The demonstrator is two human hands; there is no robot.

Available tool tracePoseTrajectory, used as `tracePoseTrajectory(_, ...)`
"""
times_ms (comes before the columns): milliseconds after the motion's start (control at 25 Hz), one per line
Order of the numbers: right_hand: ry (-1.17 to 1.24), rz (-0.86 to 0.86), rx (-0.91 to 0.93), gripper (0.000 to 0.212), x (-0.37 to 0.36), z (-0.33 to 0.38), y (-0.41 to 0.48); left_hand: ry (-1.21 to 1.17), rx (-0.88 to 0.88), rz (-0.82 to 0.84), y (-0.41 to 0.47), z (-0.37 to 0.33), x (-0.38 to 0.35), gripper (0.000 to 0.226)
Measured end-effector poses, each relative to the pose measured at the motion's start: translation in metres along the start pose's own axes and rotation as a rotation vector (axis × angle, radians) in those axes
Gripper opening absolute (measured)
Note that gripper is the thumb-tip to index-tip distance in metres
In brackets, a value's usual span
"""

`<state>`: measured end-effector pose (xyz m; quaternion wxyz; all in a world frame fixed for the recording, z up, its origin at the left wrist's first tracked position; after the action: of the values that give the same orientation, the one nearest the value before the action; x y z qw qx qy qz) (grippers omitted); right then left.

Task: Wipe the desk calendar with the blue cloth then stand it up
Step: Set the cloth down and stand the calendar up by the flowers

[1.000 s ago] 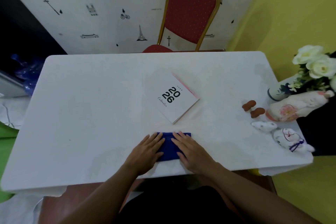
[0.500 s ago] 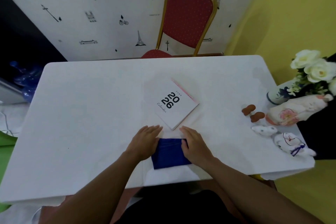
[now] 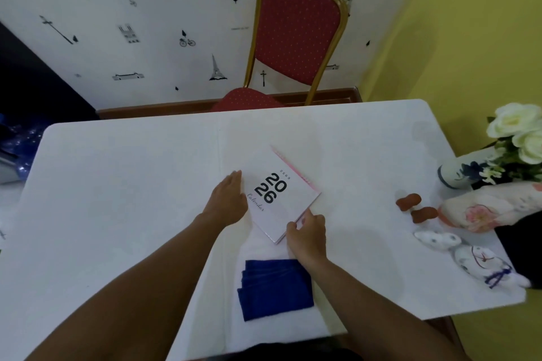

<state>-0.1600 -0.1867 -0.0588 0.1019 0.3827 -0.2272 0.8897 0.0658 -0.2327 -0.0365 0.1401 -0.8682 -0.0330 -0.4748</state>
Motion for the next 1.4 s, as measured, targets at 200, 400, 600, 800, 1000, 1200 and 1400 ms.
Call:
tracePoseTrajectory(200, 0.231, -0.092, -0.125, 0.028, -0.009, 0.006, 0.002, -0.049, 0.108, 0.097, 0.024, 0.007, -0.018, 0.073)
tracePoseTrajectory(400, 0.376, -0.162, -0.234, 0.038, -0.011, 0.007, 0.005, -0.057, 0.202, -0.057, 0.029, 0.008, -0.003, 0.053)
tracePoseTrajectory(600, 0.325, -0.105, -0.197, 0.038, 0.002, 0.006, 0.018, -0.18, 0.345, -0.047, 0.015, 0.029, 0.0, 0.066)
tracePoseTrajectory(800, 0.382, -0.074, -0.123, 0.051, 0.021, 0.021, 0.016, -0.344, 0.375, -0.15, -0.007, 0.02, 0.024, 0.061)
tracePoseTrajectory(1000, 0.507, -0.068, 0.078, 0.058, 0.042, 0.059, 0.01, -0.467, 0.24, -0.268, -0.018, -0.004, 0.066, 0.053)
tracePoseTrajectory(1200, 0.489, 0.003, 0.258, 0.056, 0.047, 0.075, 0.009, -0.511, 0.182, -0.268, -0.033, 0.002, 0.072, 0.026)
tracePoseTrajectory(1400, 0.363, 0.098, 0.351, 0.068, 0.034, 0.051, 0.007, -0.441, 0.117, -0.135, -0.054, 0.022, 0.036, 0.017)
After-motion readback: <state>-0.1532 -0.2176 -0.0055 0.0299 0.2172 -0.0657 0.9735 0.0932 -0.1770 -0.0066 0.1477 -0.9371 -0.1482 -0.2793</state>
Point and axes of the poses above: each hand's wrist, its own y-axis towards the middle knuckle, its own x-axis out of the back of the hand, z = x × y, the point moved 7 cm from there along y, towards the middle knuckle, and after that the axes turned 13 degrees about -z, right-handed, at the moved point
